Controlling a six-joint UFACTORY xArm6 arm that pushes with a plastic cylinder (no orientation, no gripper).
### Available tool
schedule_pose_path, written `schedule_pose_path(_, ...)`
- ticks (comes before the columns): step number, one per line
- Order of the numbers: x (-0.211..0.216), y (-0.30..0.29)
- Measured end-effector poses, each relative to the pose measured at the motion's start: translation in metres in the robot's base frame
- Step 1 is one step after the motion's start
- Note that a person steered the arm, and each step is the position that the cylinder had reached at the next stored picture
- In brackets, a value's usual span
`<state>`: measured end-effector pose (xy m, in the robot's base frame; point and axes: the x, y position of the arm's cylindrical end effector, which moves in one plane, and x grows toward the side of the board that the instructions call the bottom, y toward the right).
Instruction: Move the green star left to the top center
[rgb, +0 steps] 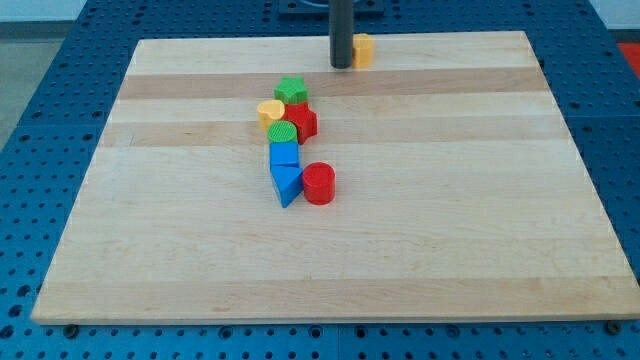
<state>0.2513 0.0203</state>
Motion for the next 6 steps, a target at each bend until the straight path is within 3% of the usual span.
schedule_pose_path(3, 0.0, 0.014)
schedule_pose_path(6, 0.021, -0.102)
